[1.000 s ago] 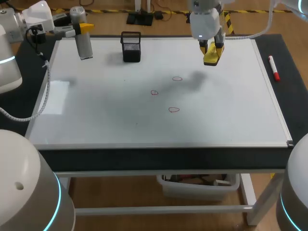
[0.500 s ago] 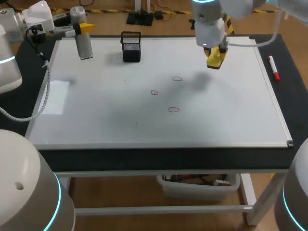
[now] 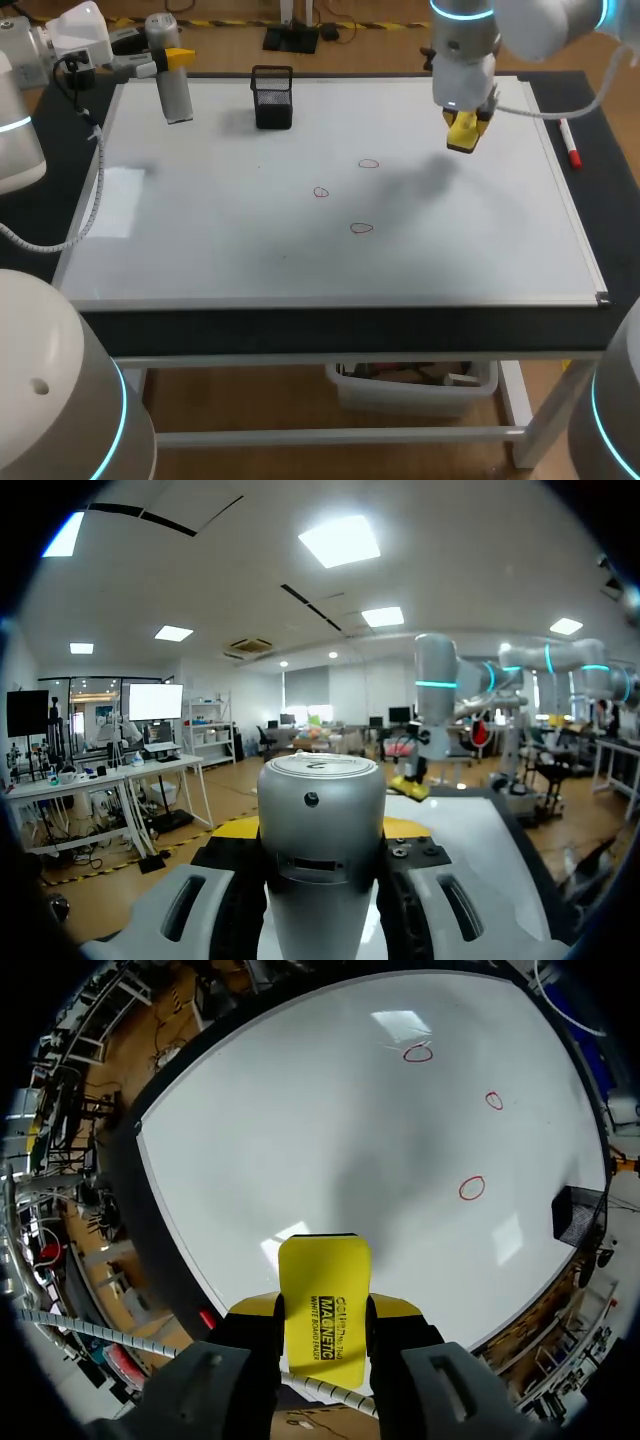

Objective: Pick up the inspection probe, press it on each red-marked spot on the whiteboard one by one, put down the probe, pick up the eraser, and wipe off all the red marks.

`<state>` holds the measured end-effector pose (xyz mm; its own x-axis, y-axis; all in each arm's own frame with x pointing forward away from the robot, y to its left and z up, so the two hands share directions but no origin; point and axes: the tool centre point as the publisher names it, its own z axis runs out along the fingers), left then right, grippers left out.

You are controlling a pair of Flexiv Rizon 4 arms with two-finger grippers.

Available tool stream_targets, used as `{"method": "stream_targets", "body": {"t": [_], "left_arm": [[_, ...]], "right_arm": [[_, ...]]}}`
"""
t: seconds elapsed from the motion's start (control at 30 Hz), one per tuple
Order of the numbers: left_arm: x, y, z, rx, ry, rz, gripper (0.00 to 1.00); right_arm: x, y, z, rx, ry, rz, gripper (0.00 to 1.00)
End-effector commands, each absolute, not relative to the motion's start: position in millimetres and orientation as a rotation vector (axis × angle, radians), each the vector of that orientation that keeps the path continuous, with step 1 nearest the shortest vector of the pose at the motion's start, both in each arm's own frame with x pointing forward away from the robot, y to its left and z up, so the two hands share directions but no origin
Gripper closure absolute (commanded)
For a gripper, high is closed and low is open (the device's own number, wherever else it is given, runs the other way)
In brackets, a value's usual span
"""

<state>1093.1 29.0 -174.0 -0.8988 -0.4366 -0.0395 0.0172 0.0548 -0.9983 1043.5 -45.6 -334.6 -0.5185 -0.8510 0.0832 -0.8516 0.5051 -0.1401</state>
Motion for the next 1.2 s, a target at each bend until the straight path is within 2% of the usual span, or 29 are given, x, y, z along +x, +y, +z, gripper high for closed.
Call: {"method": "stream_targets", "body": {"t": [0.03, 0.8, 1.2], "left_arm": [[1093, 29, -174, -0.418, 2.003, -1.911, 1.00], [1093, 29, -174, -0.418, 2.003, -1.911, 1.00], [1049, -36, -179, -0.288, 2.057, -2.103, 1.00]], "right_arm": [[1044, -52, -334, 1.533, -2.738, 0.226, 1.00], [1046, -67, -334, 1.489, -2.753, 0.184, 1.00], [1046, -67, -334, 1.489, -2.753, 0.184, 1.00]]}}
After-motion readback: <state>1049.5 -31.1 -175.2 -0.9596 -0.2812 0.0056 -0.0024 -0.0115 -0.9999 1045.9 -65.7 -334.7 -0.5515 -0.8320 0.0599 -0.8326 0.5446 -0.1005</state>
